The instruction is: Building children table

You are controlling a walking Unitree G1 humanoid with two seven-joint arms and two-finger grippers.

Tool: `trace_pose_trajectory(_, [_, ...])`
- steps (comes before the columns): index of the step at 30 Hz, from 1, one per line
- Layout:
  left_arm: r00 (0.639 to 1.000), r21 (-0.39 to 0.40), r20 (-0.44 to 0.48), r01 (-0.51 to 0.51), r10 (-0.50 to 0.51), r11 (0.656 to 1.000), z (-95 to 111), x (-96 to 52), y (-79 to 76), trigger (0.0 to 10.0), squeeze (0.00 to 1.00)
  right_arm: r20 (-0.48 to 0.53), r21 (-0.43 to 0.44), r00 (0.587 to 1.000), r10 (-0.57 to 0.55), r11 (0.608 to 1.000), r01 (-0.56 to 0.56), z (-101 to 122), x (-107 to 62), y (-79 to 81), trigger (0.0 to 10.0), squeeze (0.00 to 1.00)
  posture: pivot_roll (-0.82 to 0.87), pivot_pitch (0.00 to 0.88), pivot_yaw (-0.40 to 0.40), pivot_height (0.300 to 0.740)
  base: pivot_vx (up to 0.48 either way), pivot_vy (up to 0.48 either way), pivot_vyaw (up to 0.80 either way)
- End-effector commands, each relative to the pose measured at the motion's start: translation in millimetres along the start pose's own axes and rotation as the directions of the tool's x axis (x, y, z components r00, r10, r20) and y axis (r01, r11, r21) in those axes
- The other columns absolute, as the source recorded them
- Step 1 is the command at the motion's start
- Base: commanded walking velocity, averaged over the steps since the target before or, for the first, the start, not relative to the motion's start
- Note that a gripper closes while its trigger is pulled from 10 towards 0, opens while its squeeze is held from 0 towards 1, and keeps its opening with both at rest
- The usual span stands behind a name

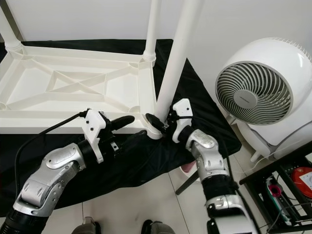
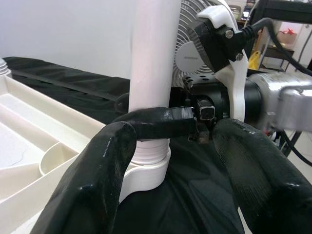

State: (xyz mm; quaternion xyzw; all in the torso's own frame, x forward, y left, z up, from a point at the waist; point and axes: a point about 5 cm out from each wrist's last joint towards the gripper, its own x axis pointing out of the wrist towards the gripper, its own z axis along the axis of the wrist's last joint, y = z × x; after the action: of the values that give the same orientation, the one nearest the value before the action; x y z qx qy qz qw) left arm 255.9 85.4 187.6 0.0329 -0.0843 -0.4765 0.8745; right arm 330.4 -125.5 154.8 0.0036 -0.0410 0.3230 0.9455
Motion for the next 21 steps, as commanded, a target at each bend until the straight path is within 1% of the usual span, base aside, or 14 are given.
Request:
trace_pose_trajectory(1, [1.000, -0.012, 0.005, 0.009, -0.008, 1.000, 1, 0.5, -5.9, 10.0, 0.00, -0.096, 0.059, 0.992, -0.083, 0.994, 0.089, -21, -4.7, 7.0, 0.0, 0.00, 0.10, 0.148, -0.095, 0.740, 0.000, 0.000, 0.00])
trace_pose_trajectory(2, [1.000, -0.012, 0.005, 0.009, -0.008, 1.000, 1, 0.5, -5.9, 10.0, 0.00, -0.096, 0.059, 0.992, -0.083, 0.994, 0.089, -21, -4.7, 7.0, 0.0, 0.00, 0.10, 0.148, -0.095, 0.740, 0.000, 0.000, 0.00])
trace_pose_trajectory(3, [1.000, -0.016, 0.005, 0.009, -0.008, 1.000, 0, 0.6, -6.6, 10.0, 0.00, -0.099, 0.066, 0.986, -0.135, 0.988, 0.142, -21, -4.7, 10.6, 0.0, 0.00, 0.10, 0.149, -0.096, 0.740, 0.000, 0.000, 0.00])
trace_pose_trajectory(4, [1.000, -0.016, 0.005, 0.009, -0.008, 1.000, 0, 0.6, -6.6, 10.0, 0.00, -0.099, 0.066, 0.986, -0.135, 0.988, 0.142, -21, -4.7, 10.6, 0.0, 0.00, 0.10, 0.149, -0.096, 0.740, 0.000, 0.000, 0.00])
trace_pose_trajectory(5, [1.000, -0.022, 0.005, 0.010, -0.010, 1.000, -1, 0.8, -7.5, 10.0, 0.00, -0.084, 0.079, 0.958, -0.273, 0.957, 0.279, -20, -2.9, 20.5, 0.0, 0.00, 0.09, 0.147, -0.096, 0.740, 0.000, 0.000, 0.00])
trace_pose_trajectory(6, [1.000, -0.022, 0.005, 0.010, -0.010, 1.000, -1, 0.8, -7.5, 10.0, 0.00, -0.084, 0.079, 0.958, -0.273, 0.957, 0.279, -20, -2.9, 20.5, 0.0, 0.00, 0.09, 0.147, -0.096, 0.740, 0.000, 0.000, 0.00])
trace_pose_trajectory(7, [1.000, -0.024, 0.004, 0.010, -0.010, 1.000, -1, 0.9, -7.6, 10.0, 0.00, -0.080, 0.076, 0.944, -0.321, 0.942, 0.327, -19, -2.6, 24.1, 0.0, 0.00, 0.09, 0.146, -0.095, 0.740, 0.000, 0.000, 0.00])
trace_pose_trajectory(8, [1.000, -0.024, 0.004, 0.010, -0.010, 1.000, -1, 0.9, -7.6, 10.0, 0.00, -0.080, 0.076, 0.944, -0.321, 0.942, 0.327, -19, -2.6, 24.1, 0.0, 0.00, 0.09, 0.146, -0.095, 0.740, 0.000, 0.000, 0.00])
trace_pose_trajectory(10, [1.000, -0.027, 0.005, 0.006, -0.006, 1.000, -2, 1.4, -6.5, 10.0, 0.00, -0.065, 0.090, 0.907, -0.415, 0.903, 0.420, -19, -2.5, 29.4, 0.0, 0.00, 0.08, 0.143, -0.091, 0.740, 0.000, 0.000, 0.00])
trace_pose_trajectory(12, [1.000, -0.027, 0.005, 0.006, -0.006, 1.000, -2, 1.4, -6.5, 10.0, 0.00, -0.065, 0.090, 0.907, -0.415, 0.903, 0.420, -19, -2.5, 29.4, 0.0, 0.00, 0.08, 0.143, -0.091, 0.740, 0.000, 0.000, 0.00])
trace_pose_trajectory(13, [1.000, -0.030, 0.007, 0.002, -0.002, 1.000, -1, 1.9, -5.2, 10.0, 0.00, -0.057, 0.087, 0.883, -0.467, 0.878, 0.470, -18, -2.8, 30.9, 0.0, 0.00, 0.08, 0.143, -0.091, 0.740, 0.000, 0.000, 0.00])
trace_pose_trajectory(14, [1.000, -0.030, 0.007, 0.002, -0.002, 1.000, -1, 1.9, -5.2, 10.0, 0.00, -0.057, 0.087, 0.883, -0.467, 0.878, 0.470, -18, -2.8, 30.9, 0.0, 0.00, 0.08, 0.143, -0.091, 0.740, 0.000, 0.000, 0.00])
trace_pose_trajectory(16, [1.000, -0.032, 0.014, -0.004, 0.004, 0.999, 0, 3.3, -3.0, 10.0, 0.00, -0.064, 0.085, 0.856, -0.513, 0.852, 0.517, -18, -2.6, 36.7, 0.0, 0.00, 0.07, 0.134, -0.091, 0.740, 0.000, 0.000, 0.00])
trace_pose_trajectory(21, [1.000, -0.031, 0.017, -0.005, 0.005, 1.000, 0, 3.8, -2.5, 10.0, 0.00, -0.075, 0.095, 0.850, -0.521, 0.845, 0.526, -17, -5.4, 34.8, 0.0, 0.00, 0.07, 0.127, -0.092, 0.740, 0.000, 0.000, 0.00])
